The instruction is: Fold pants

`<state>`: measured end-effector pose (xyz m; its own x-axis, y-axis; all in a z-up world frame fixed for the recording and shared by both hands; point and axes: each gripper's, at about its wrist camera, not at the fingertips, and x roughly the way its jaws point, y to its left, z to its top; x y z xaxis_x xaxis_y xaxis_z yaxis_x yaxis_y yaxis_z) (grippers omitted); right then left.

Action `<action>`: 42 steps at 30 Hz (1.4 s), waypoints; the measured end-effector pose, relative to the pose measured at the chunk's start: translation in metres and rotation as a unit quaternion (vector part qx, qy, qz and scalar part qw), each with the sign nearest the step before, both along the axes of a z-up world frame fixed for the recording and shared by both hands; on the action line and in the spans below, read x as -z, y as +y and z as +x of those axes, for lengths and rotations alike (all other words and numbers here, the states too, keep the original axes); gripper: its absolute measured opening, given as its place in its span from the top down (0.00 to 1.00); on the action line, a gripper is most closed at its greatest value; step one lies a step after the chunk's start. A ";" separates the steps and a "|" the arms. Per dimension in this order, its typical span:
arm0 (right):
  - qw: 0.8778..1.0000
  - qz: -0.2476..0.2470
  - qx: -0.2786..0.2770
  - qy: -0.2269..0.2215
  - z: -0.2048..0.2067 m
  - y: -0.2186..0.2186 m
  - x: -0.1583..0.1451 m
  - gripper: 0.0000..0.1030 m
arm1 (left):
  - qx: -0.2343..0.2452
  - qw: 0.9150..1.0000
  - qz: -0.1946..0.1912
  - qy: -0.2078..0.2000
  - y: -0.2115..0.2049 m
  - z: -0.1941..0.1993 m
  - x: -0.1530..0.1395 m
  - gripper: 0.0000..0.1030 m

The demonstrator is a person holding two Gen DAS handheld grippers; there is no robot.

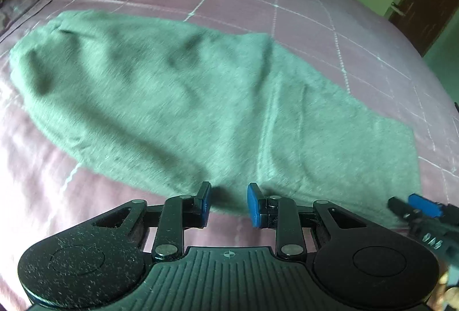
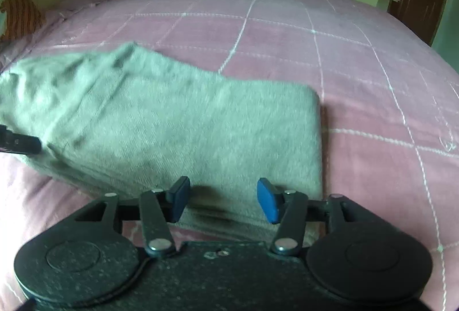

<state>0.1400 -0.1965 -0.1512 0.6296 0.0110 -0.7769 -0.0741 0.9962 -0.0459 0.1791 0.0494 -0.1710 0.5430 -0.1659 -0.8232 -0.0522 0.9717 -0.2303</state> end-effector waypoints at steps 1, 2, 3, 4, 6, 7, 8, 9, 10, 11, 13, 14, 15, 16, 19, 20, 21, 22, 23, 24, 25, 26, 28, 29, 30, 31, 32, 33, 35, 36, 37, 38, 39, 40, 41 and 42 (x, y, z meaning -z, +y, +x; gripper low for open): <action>1.000 0.004 0.005 0.002 0.000 -0.001 -0.002 0.50 | -0.002 1.000 0.000 -0.001 0.002 -0.002 -0.001 0.73; 1.000 0.012 0.011 0.003 0.000 -0.002 -0.005 0.50 | -0.003 1.000 0.001 -0.004 0.003 -0.004 -0.003 0.73; 1.000 0.021 0.015 -0.002 -0.001 -0.003 -0.010 0.50 | -0.003 1.000 0.003 -0.009 0.005 -0.006 -0.005 0.73; 0.999 0.028 0.014 -0.012 -0.003 -0.002 -0.017 0.50 | -0.003 1.000 0.005 -0.013 0.006 -0.008 -0.008 0.73; 0.999 0.023 0.010 -0.025 -0.006 0.002 -0.026 0.49 | -0.004 1.000 0.008 -0.018 0.009 -0.011 -0.012 0.73; 0.999 0.023 0.006 -0.027 -0.006 0.005 -0.029 0.49 | -0.005 1.000 0.008 -0.020 0.012 -0.012 -0.014 0.73; 0.999 0.023 0.003 -0.028 -0.007 0.007 -0.031 0.49 | -0.007 1.000 0.008 -0.021 0.014 -0.014 -0.017 0.73; 0.999 0.022 0.001 -0.028 -0.008 0.010 -0.033 0.48 | -0.011 1.000 0.008 -0.023 0.018 -0.015 -0.019 0.73; 0.999 0.020 -0.001 -0.028 -0.009 0.013 -0.033 0.48 | -0.015 1.000 0.007 -0.025 0.023 -0.017 -0.021 0.73; 0.999 0.019 -0.003 -0.027 -0.011 0.015 -0.033 0.48 | -0.019 0.999 0.005 -0.026 0.029 -0.017 -0.022 0.73; 1.000 0.015 -0.008 -0.022 -0.011 0.023 -0.031 0.48 | -0.029 0.999 0.005 -0.026 0.040 -0.019 -0.024 0.73; 1.000 0.013 -0.012 -0.021 -0.012 0.027 -0.032 0.48 | -0.035 0.999 0.005 -0.026 0.046 -0.020 -0.025 0.73; 1.000 0.011 -0.015 -0.021 -0.013 0.031 -0.032 0.48 | -0.040 0.999 0.004 -0.026 0.052 -0.020 -0.025 0.73; 1.000 0.010 -0.018 -0.022 -0.013 0.035 -0.033 0.48 | -0.046 0.999 0.003 -0.026 0.059 -0.021 -0.025 0.73; 0.999 0.009 -0.026 -0.022 -0.009 0.045 -0.034 0.46 | -0.066 0.997 -0.008 -0.025 0.080 -0.022 -0.024 0.72; 0.999 0.007 -0.029 -0.021 -0.008 0.048 -0.033 0.46 | -0.075 0.997 -0.014 -0.024 0.088 -0.022 -0.023 0.71; 0.999 0.005 -0.032 -0.020 -0.006 0.052 -0.033 0.46 | -0.085 0.996 -0.019 -0.022 0.096 -0.022 -0.021 0.63; 0.999 0.003 -0.034 -0.018 -0.005 0.055 -0.032 0.46 | -0.097 0.995 -0.024 -0.021 0.104 -0.022 -0.020 0.56; 0.999 0.001 -0.035 -0.016 -0.003 0.058 -0.031 0.45 | -0.109 0.993 -0.027 -0.022 0.110 -0.022 -0.019 0.44; 0.999 0.002 -0.036 -0.016 -0.002 0.061 -0.030 0.46 | -0.120 0.992 -0.030 -0.024 0.117 -0.022 -0.018 0.40; 0.999 0.003 -0.038 -0.015 0.000 0.065 -0.029 0.46 | -0.128 0.991 -0.032 -0.026 0.123 -0.022 -0.017 0.40; 0.999 0.003 -0.041 -0.015 0.002 0.069 -0.028 0.46 | -0.134 0.990 -0.037 -0.026 0.129 -0.021 -0.016 0.40; 0.999 0.005 -0.046 -0.015 0.007 0.076 -0.027 0.46 | -0.146 0.988 -0.054 -0.021 0.141 -0.019 -0.012 0.40; 0.999 0.007 -0.048 -0.014 0.009 0.079 -0.026 0.46 | -0.155 0.986 -0.067 -0.016 0.147 -0.018 -0.010 0.40; 0.999 0.008 -0.050 -0.013 0.010 0.082 -0.024 0.46 | -0.165 0.983 -0.081 -0.013 0.153 -0.016 -0.006 0.40; 0.999 0.010 -0.051 -0.011 0.012 0.085 -0.022 0.46 | -0.175 0.980 -0.095 -0.011 0.160 -0.015 -0.003 0.40; 0.999 0.013 -0.051 -0.010 0.013 0.087 -0.020 0.46 | -0.184 0.977 -0.105 -0.010 0.165 -0.013 0.001 0.40; 0.999 0.015 -0.051 -0.008 0.014 0.088 -0.018 0.46 | -0.192 0.975 -0.112 -0.009 0.169 -0.011 0.004 0.40; 0.999 0.017 -0.051 -0.003 0.014 0.089 -0.014 0.46 | -0.204 0.970 -0.129 -0.006 0.177 -0.005 0.013 0.40; 0.999 0.016 -0.051 -0.002 0.014 0.089 -0.013 0.46 | -0.211 0.967 -0.143 -0.003 0.181 -0.002 0.018 0.40; 0.999 0.015 -0.050 -0.001 0.014 0.089 -0.011 0.46 | -0.216 0.963 -0.163 0.000 0.185 0.002 0.024 0.40; 0.999 0.015 -0.048 0.001 0.015 0.087 -0.010 0.46 | -0.222 0.958 -0.180 0.002 0.188 0.005 0.030 0.40; 0.999 0.017 -0.045 0.002 0.015 0.086 -0.009 0.46 | -0.228 0.955 -0.191 0.003 0.191 0.009 0.035 0.40; 0.999 0.019 -0.043 0.003 0.016 0.084 -0.009 0.45 | -0.234 0.951 -0.200 0.002 0.193 0.012 0.041 0.40; 0.999 0.020 -0.041 0.003 0.016 0.082 -0.009 0.45 | -0.240 0.949 -0.207 0.003 0.194 0.017 0.046 0.40; 0.999 0.020 -0.039 0.002 0.017 0.081 -0.008 0.45 | -0.244 0.946 -0.213 0.003 0.196 0.021 0.050 0.40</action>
